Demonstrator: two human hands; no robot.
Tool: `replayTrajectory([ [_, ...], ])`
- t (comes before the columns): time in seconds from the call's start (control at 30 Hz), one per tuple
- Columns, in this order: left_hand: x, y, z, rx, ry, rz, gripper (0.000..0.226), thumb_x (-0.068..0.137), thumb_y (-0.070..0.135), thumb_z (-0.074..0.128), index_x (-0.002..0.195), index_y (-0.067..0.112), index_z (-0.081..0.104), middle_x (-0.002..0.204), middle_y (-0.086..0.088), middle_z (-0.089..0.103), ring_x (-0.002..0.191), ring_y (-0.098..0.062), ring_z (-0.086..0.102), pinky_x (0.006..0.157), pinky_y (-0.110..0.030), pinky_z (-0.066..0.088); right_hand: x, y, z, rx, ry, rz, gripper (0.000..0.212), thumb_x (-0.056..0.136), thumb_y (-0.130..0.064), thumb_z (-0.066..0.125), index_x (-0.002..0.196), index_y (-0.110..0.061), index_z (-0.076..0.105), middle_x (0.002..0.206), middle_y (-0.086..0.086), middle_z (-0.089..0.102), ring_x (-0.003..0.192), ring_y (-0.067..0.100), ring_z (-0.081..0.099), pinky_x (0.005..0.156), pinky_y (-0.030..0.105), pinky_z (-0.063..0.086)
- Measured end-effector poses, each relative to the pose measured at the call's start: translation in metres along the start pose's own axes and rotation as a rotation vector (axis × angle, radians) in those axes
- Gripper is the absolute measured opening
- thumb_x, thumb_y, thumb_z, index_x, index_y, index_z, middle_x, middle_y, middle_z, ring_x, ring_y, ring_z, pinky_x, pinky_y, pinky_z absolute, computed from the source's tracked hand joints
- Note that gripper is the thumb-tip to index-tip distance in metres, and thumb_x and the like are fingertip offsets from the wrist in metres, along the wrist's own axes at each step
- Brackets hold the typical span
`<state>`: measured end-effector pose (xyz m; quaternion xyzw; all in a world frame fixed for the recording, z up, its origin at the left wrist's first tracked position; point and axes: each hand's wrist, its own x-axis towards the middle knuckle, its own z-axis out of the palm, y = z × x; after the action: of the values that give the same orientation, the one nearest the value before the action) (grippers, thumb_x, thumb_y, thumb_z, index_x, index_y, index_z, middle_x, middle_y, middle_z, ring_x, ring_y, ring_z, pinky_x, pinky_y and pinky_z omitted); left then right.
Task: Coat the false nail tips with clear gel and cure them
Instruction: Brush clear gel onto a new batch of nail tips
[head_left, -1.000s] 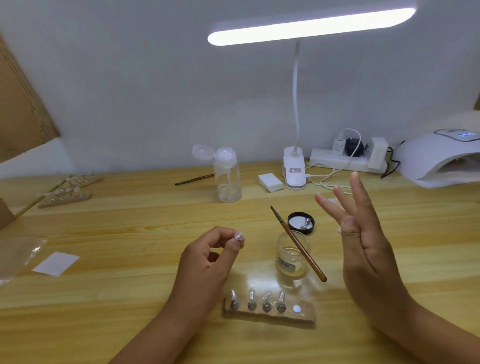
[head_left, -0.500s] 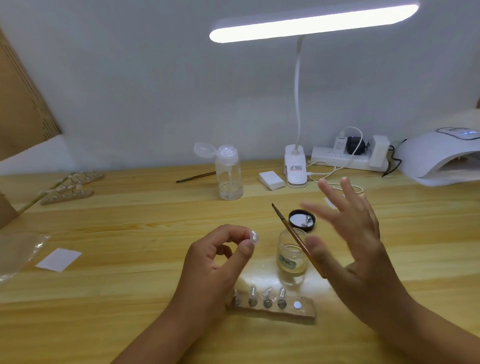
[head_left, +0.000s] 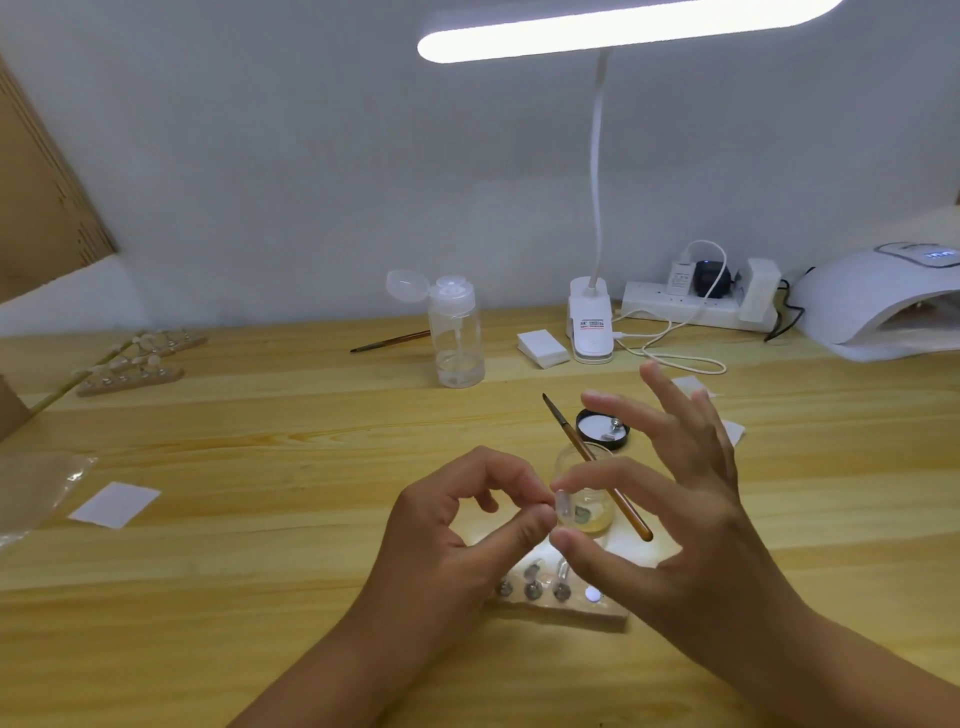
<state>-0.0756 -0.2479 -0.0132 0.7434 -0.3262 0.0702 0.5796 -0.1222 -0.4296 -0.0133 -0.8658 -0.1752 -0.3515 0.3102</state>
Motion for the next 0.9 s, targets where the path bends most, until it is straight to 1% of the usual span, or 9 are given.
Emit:
replayTrajectory([
  [0.1, 0.0, 0.002, 0.0, 0.012, -0.019, 0.002, 0.011, 0.08, 0.031, 0.07, 0.089, 0.025, 0.068, 0.088, 0.008, 0.071, 0.087, -0.013, 0.064, 0.076, -0.022, 0.046, 0.001, 0.001, -0.001, 0.002, 0.005, -0.008, 0.019, 0.08, -0.045, 0.065, 0.088, -0.029, 0.072, 0.139, -0.009, 0.051, 0.151, 0.021, 0.022, 0.117, 0.066, 0.012],
  [0.2, -0.001, 0.004, -0.007, 0.12, -0.092, -0.019, 0.019, 0.081, 0.04, 0.069, 0.098, 0.032, 0.066, 0.1, 0.012, 0.068, 0.1, -0.013, 0.06, 0.08, -0.023, 0.046, 0.001, 0.003, -0.006, 0.018, -0.015, -0.005, 0.02, 0.08, -0.046, 0.066, 0.088, -0.028, 0.072, 0.139, -0.009, 0.052, 0.151, 0.02, 0.022, 0.118, 0.065, 0.012],
  [0.27, -0.002, 0.003, -0.016, 0.22, -0.187, -0.045, 0.033, 0.077, 0.048, 0.069, 0.107, 0.037, 0.062, 0.11, 0.015, 0.063, 0.111, -0.009, 0.054, 0.086, -0.018, 0.041, 0.003, 0.005, -0.011, 0.031, -0.056, -0.023, 0.019, 0.08, -0.045, 0.067, 0.089, -0.028, 0.072, 0.139, -0.008, 0.053, 0.151, 0.021, 0.022, 0.118, 0.063, 0.013],
  [0.33, -0.001, 0.001, -0.024, 0.375, -0.321, -0.049, 0.041, 0.071, 0.053, 0.071, 0.108, 0.041, 0.06, 0.112, 0.019, 0.058, 0.116, -0.008, 0.049, 0.095, -0.019, 0.035, 0.005, 0.008, -0.018, 0.03, -0.116, -0.061, 0.018, 0.081, -0.044, 0.067, 0.089, -0.029, 0.072, 0.137, -0.008, 0.054, 0.151, 0.022, 0.022, 0.118, 0.063, 0.016],
  [0.4, 0.001, -0.003, -0.027, 0.581, -0.447, -0.009, 0.043, 0.068, 0.059, 0.07, 0.106, 0.043, 0.058, 0.11, 0.025, 0.053, 0.115, -0.004, 0.045, 0.098, -0.019, 0.028, 0.008, 0.012, -0.023, 0.014, -0.203, -0.109, 0.018, 0.081, -0.045, 0.067, 0.089, -0.03, 0.072, 0.136, -0.01, 0.055, 0.151, 0.022, 0.022, 0.119, 0.061, 0.015],
  [0.47, 0.002, -0.006, -0.026, 0.689, -0.514, 0.003, 0.037, 0.07, 0.062, 0.069, 0.101, 0.045, 0.056, 0.103, 0.026, 0.05, 0.108, 0.0, 0.042, 0.094, -0.016, 0.026, 0.009, 0.014, -0.025, -0.026, -0.28, -0.159, 0.018, 0.081, -0.048, 0.066, 0.087, -0.031, 0.072, 0.135, -0.011, 0.056, 0.151, 0.022, 0.023, 0.119, 0.061, 0.014],
  [0.57, 0.002, -0.008, -0.027, 0.687, -0.515, 0.022, 0.022, 0.075, 0.055, 0.068, 0.089, 0.043, 0.057, 0.087, 0.022, 0.053, 0.094, 0.0, 0.046, 0.085, -0.013, 0.025, 0.008, 0.017, -0.025, -0.112, -0.322, -0.215, 0.02, 0.081, -0.05, 0.065, 0.084, -0.032, 0.072, 0.134, -0.01, 0.058, 0.15, 0.022, 0.024, 0.119, 0.061, 0.014],
  [0.63, 0.002, -0.008, -0.028, 0.662, -0.508, 0.018, 0.018, 0.075, 0.052, 0.068, 0.085, 0.04, 0.06, 0.079, 0.021, 0.054, 0.089, -0.002, 0.048, 0.082, -0.012, 0.025, 0.007, 0.018, -0.025, -0.153, -0.332, -0.237, 0.02, 0.081, -0.051, 0.065, 0.083, -0.033, 0.072, 0.133, -0.01, 0.058, 0.15, 0.022, 0.025, 0.12, 0.061, 0.013],
  [0.9, 0.003, -0.008, -0.029, 0.615, -0.525, -0.017, 0.018, 0.073, 0.05, 0.071, 0.083, 0.037, 0.061, 0.077, 0.021, 0.056, 0.089, -0.002, 0.05, 0.082, -0.012, 0.026, 0.003, 0.021, -0.02, -0.268, -0.357, -0.298, 0.019, 0.081, -0.052, 0.065, 0.081, -0.034, 0.071, 0.133, -0.008, 0.06, 0.149, 0.026, 0.027, 0.116, 0.068, 0.015],
])
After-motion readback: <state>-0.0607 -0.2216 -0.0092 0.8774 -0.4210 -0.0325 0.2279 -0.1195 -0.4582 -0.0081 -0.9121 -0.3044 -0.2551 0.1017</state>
